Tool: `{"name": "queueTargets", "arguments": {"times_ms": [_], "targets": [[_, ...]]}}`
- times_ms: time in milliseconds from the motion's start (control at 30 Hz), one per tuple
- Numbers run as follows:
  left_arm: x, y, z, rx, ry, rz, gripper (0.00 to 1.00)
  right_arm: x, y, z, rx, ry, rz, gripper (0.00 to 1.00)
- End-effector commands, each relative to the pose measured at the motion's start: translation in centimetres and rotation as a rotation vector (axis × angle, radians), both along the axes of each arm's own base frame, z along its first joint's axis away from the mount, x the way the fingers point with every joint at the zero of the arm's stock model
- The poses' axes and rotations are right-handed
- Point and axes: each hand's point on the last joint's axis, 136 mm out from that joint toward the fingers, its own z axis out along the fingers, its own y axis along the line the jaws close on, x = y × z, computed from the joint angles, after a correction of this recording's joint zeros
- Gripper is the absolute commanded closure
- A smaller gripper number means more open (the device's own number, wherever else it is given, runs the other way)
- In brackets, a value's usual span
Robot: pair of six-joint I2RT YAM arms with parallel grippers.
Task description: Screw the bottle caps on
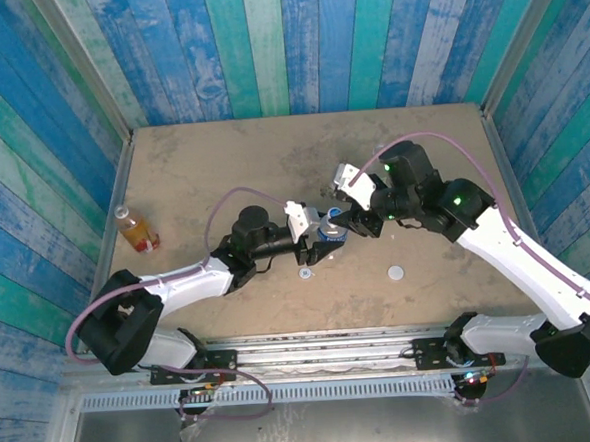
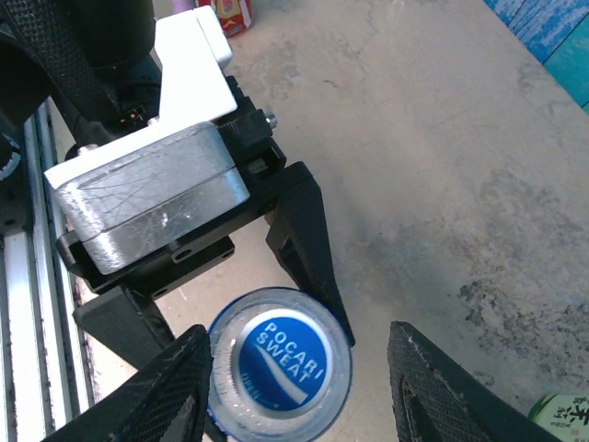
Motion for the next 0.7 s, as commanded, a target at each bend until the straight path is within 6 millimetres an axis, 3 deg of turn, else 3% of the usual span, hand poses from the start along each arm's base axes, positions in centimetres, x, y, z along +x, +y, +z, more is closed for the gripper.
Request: {"name": "queueTargets", "arguments": {"times_ms": [0,467,667], "targets": [[-1.2,0.2,1.5,-0.025,-0.037,-0.049,0.3,-0.3,0.1,0.4,-0.004,-0.012,0.038,0.5],[-1.1,0.4,1.8,-0.029,-0.046,-0.037,0.3,-0.5,0.6,-1.1,-0.019,0.047,0.065,0.57],[-1.1,0.4,1.7,-0.027,-0.048,-0.035,0.3,-0.6,0.6,-1.1,-0.012,0.06,0.067,0.65]]}}
